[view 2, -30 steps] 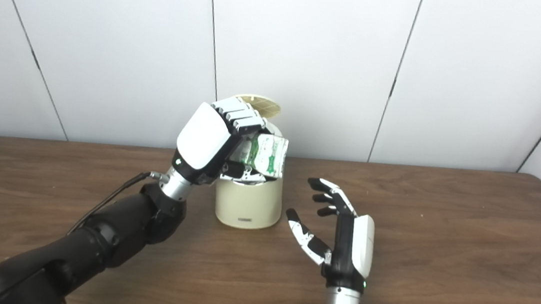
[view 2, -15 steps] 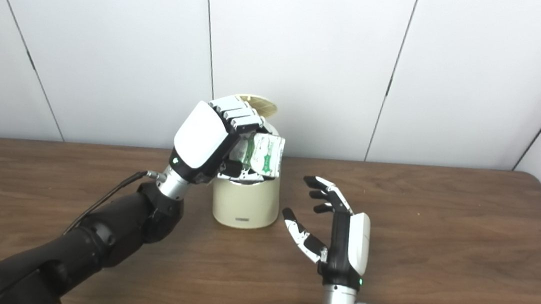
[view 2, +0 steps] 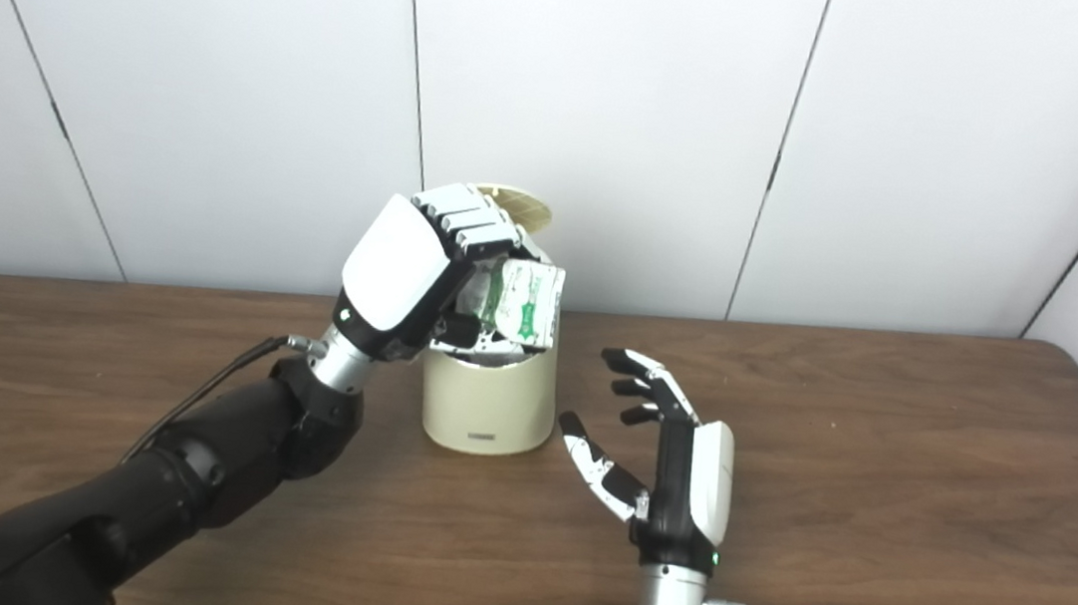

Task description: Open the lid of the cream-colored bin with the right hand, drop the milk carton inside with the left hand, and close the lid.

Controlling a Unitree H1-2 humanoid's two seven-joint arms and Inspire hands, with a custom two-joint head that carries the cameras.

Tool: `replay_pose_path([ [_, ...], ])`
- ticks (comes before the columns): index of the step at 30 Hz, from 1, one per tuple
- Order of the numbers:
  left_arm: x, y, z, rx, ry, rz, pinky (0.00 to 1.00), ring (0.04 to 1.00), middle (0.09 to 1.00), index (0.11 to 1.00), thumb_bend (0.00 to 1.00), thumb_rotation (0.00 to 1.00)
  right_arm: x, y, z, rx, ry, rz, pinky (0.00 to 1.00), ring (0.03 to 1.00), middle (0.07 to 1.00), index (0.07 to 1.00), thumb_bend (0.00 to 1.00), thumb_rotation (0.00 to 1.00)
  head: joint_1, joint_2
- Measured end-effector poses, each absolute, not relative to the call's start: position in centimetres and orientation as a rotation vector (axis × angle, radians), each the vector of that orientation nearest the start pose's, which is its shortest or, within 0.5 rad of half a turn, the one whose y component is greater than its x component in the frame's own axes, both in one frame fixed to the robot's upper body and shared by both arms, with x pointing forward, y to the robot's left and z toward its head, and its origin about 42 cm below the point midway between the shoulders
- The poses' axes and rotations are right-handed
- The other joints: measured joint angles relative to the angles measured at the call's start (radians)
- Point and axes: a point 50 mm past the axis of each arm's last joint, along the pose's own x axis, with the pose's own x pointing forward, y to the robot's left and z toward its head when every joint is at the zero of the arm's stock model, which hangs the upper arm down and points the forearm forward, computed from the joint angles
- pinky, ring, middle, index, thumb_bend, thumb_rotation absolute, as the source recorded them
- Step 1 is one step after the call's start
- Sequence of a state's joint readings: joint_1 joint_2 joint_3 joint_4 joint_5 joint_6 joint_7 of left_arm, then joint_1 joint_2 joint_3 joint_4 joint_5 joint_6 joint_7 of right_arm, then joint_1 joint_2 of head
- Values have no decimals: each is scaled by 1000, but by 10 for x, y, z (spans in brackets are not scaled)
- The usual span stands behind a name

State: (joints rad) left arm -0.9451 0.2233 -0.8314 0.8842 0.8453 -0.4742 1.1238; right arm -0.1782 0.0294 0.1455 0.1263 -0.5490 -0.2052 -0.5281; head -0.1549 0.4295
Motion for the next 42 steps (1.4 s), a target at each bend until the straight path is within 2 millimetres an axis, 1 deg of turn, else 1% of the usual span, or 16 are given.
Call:
replay_pose_path([
  [6, 484, 118, 232, 968, -1265, -82, 520, 503, 453, 468, 504, 0, 331, -159, 138, -426, -427, -284, 510, 649, 699, 675, 297, 134, 3, 2],
  [10, 484, 118, 234, 960, -1270, -80, 526, 504, 453, 467, 504, 0, 331, -159, 138, -426, -428, -283, 497, 638, 695, 677, 293, 138, 5, 2],
  [13, 482, 117, 241, 934, -1288, -74, 533, 507, 455, 464, 504, 0, 331, -158, 138, -426, -429, -282, 497, 638, 696, 681, 292, 148, 3, -2],
  [17, 482, 118, 247, 919, -1292, -69, 533, 508, 458, 461, 504, 0, 331, -158, 138, -425, -428, -281, 512, 651, 697, 685, 296, 136, -2, -9],
  [22, 484, 121, 248, 872, -1235, -43, 519, 507, 461, 457, 504, 0, 332, -158, 138, -425, -428, -281, 519, 655, 701, 678, 299, 125, -5, -8],
  [24, 485, 122, 249, 844, -1213, -27, 512, 504, 464, 456, 504, 0, 332, -158, 138, -425, -428, -281, 514, 651, 699, 673, 304, 102, -6, -8],
  [29, 485, 121, 248, 817, -1191, -18, 506, 495, 466, 459, 505, 0, 332, -158, 138, -425, -428, -281, 523, 659, 703, 678, 302, 124, -14, -5],
  [31, 484, 119, 247, 811, -1184, -19, 511, 495, 465, 459, 505, 0, 332, -158, 138, -424, -428, -281, 528, 664, 703, 677, 305, 119, -15, -5],
  [34, 484, 115, 244, 805, -1172, -21, 513, 495, 465, 459, 505, 0, 332, -157, 138, -424, -428, -282, 505, 645, 697, 676, 305, 101, -18, -5],
  [37, 484, 114, 241, 803, -1161, -22, 517, 495, 467, 459, 505, 0, 332, -157, 138, -424, -429, -286, 510, 649, 699, 681, 301, 116, -18, -2],
  [41, 484, 114, 238, 805, -1149, -27, 524, 496, 464, 459, 505, 0, 333, -157, 138, -424, -429, -286, 509, 647, 699, 679, 300, 108, -21, -2],
  [42, 484, 114, 237, 806, -1146, -29, 525, 496, 463, 458, 505, 0, 333, -157, 138, -423, -429, -286, 514, 651, 701, 680, 299, 123, -23, -2],
])
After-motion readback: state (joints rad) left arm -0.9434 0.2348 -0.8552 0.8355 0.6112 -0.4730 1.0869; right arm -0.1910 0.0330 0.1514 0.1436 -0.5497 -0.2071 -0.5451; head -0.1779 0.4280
